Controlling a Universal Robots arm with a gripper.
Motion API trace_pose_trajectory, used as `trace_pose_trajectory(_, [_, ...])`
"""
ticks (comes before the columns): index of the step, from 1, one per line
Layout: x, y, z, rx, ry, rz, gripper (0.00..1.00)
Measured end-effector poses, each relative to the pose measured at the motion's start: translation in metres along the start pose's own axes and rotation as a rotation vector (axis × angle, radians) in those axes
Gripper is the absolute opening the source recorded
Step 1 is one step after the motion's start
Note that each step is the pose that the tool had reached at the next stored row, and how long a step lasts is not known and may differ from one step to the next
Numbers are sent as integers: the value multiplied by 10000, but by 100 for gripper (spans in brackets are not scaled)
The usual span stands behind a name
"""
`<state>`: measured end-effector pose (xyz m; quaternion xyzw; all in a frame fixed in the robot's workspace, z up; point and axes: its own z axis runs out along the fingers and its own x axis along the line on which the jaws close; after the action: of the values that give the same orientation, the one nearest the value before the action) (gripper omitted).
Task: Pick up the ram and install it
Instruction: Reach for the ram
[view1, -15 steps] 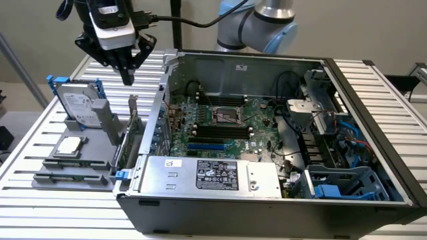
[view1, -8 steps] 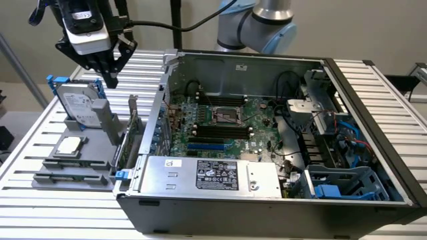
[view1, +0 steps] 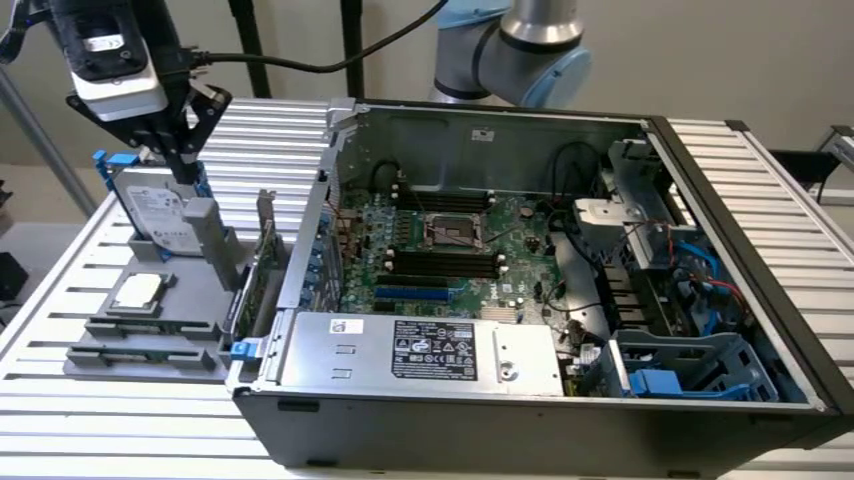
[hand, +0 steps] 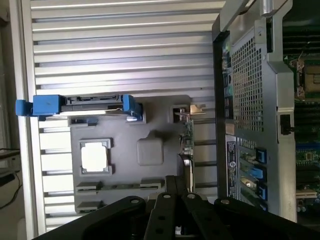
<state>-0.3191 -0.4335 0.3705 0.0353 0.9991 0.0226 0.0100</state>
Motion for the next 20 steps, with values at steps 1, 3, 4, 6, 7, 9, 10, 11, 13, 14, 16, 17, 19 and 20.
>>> trace_pose_trajectory(1, [46,-10,8,2,4,1,11])
trace_pose_trajectory(3, [135,-31,26,2,11,2,11])
trace_pose_trajectory(4, [177,-43,34,3,15,2,11])
trace_pose_trajectory(6, [253,-70,49,3,25,2,11])
trace_pose_trajectory(7, [281,-89,55,4,33,2,11])
trace_pose_trajectory(9, [322,-136,64,6,51,1,11])
trace_pose_trajectory(10, [338,-161,69,6,61,4,11])
trace_pose_trajectory(11, [351,-188,73,7,71,4,11])
trace_pose_trajectory(13, [374,-247,80,9,95,5,11])
trace_pose_trajectory(14, [382,-277,84,9,106,6,11])
trace_pose_trajectory(16, [394,-341,89,12,138,7,11])
trace_pose_trajectory(17, [399,-374,92,13,153,8,11])
trace_pose_trajectory(19, [409,-437,98,14,182,8,11])
trace_pose_trajectory(20, [415,-468,100,15,197,9,11])
